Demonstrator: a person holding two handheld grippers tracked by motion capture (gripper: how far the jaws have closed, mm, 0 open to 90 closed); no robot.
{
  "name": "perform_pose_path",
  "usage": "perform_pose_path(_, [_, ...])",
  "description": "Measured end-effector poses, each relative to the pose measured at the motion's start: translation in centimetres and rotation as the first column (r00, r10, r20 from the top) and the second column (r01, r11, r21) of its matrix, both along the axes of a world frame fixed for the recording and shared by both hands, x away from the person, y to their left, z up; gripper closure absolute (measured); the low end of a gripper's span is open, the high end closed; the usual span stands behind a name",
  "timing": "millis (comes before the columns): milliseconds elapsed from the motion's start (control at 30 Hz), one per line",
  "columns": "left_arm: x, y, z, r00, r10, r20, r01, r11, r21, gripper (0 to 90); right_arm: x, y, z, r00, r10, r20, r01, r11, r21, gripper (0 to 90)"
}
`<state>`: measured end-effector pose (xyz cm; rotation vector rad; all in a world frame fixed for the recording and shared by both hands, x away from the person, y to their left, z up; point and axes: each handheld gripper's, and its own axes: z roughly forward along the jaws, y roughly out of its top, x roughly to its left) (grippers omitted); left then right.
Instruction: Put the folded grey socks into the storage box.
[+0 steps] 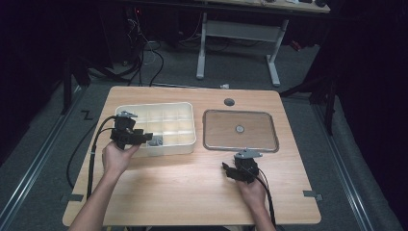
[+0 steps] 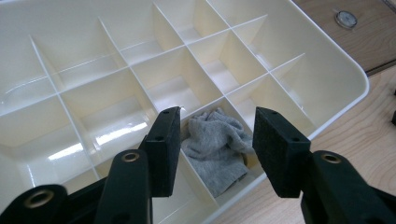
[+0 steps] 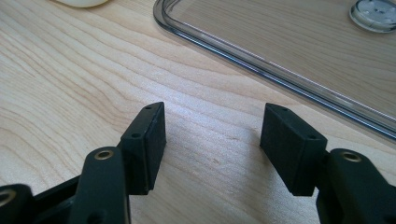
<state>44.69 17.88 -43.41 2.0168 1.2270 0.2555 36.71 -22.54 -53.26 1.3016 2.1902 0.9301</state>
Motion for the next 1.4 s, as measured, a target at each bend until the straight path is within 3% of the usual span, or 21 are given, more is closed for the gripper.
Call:
perform_pose_path(300, [-1.6, 0.7, 0.3, 0.9995, 0.009, 0.031, -0.007, 0.9987, -0.05, 52.1, 0.0, 0.0, 0.0, 1.0, 0.0, 0.0, 0.0, 1.0, 0.0, 41.0])
perform_pose_path(1133, [-4.8, -0.4, 1.2, 0.995, -0.036, 0.093, 0.043, 0.9968, -0.068, 50.3, 0.0, 0.0, 0.0, 1.0, 0.0, -0.001, 0.0, 1.0, 0.0, 41.0])
perform_pose_path(1400, [-5.6, -0.2, 1.2, 0.9957, -0.03, 0.088, 0.037, 0.9958, -0.084, 50.4, 0.0, 0.0, 0.0, 1.0, 0.0, -0.001, 0.0, 1.0, 0.0, 40.9])
